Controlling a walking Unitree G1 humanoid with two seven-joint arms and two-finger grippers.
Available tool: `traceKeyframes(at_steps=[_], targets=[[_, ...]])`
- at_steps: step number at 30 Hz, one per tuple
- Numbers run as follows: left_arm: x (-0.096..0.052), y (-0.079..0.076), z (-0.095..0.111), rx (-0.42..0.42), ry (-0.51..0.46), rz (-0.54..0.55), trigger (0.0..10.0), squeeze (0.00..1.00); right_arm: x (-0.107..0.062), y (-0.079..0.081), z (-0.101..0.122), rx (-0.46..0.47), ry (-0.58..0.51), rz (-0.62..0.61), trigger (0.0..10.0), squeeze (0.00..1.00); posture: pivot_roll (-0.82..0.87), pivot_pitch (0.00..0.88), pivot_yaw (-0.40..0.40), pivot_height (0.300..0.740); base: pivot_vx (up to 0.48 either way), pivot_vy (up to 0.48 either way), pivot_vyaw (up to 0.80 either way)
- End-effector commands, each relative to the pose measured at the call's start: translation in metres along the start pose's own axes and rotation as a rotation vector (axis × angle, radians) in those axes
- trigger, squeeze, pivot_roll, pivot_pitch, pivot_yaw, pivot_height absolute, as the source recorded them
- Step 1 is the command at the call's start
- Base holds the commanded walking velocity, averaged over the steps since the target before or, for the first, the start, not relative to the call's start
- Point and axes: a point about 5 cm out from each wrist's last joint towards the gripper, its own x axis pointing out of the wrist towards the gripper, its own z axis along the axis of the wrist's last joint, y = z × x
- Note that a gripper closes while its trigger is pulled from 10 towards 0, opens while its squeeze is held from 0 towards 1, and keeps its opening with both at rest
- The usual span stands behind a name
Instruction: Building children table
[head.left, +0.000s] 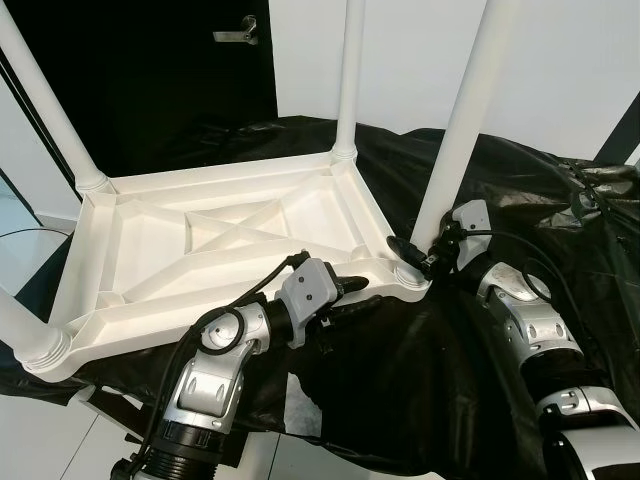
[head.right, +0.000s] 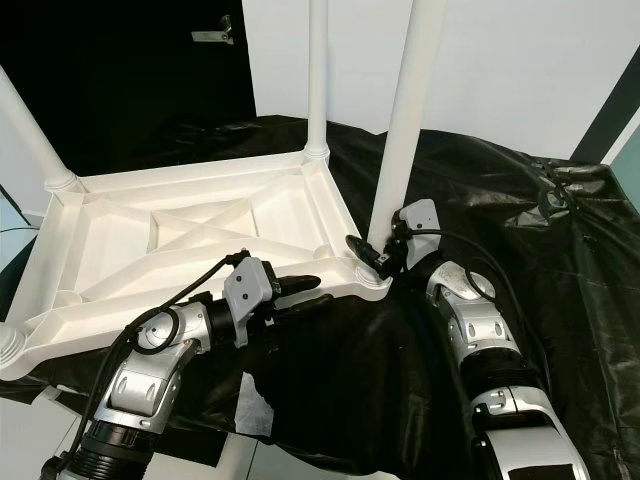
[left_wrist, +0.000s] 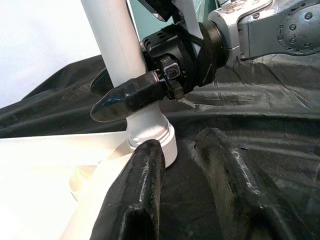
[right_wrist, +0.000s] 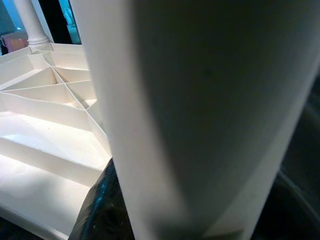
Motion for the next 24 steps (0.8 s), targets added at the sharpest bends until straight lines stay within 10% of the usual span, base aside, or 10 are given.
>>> traceKeyframes(at_steps=[1, 2, 3, 4, 5, 24], targets=[[0.000, 0.005, 0.000, 0.006, 0.002, 0.127, 10.0, 0.00, -0.003, 0.001, -0.015, -0.014, 0.086, 0.003, 0.0, 0.00, 0.03, 0.000, -0.040, 0.740, 0.000, 0.000, 0.00], [0.000, 0.006, 0.001, 0.006, 0.001, 0.126, 10.0, 0.00, -0.003, -0.001, -0.016, -0.019, 0.095, -0.026, 0.0, 0.00, 0.03, 0.000, -0.039, 0.740, 0.000, 0.000, 0.00], [0.000, 0.006, 0.001, 0.006, -0.001, 0.126, 10.0, 0.00, -0.003, -0.002, -0.017, -0.023, 0.105, -0.058, 4.5, 0.00, 0.03, 0.000, -0.038, 0.740, 0.000, 0.000, 0.00], [0.000, 0.006, 0.001, 0.006, -0.002, 0.125, 10.0, 0.00, -0.003, -0.003, -0.018, -0.025, 0.112, -0.078, 4.5, 0.00, 0.03, 0.000, -0.038, 0.740, 0.000, 0.000, 0.00], [0.000, 0.006, 0.001, 0.006, -0.002, 0.124, 10.0, 0.00, -0.003, -0.003, -0.019, -0.022, 0.114, -0.124, 10.0, 0.00, 0.02, 0.000, -0.037, 0.740, 0.000, 0.000, 0.00], [0.002, 0.005, 0.001, -0.004, -0.012, 0.116, 10.0, 0.00, 0.007, 0.028, -0.028, 0.118, 0.126, -0.722, 10.0, 0.00, 0.00, 0.000, -0.028, 0.740, 0.000, 0.000, 0.00]])
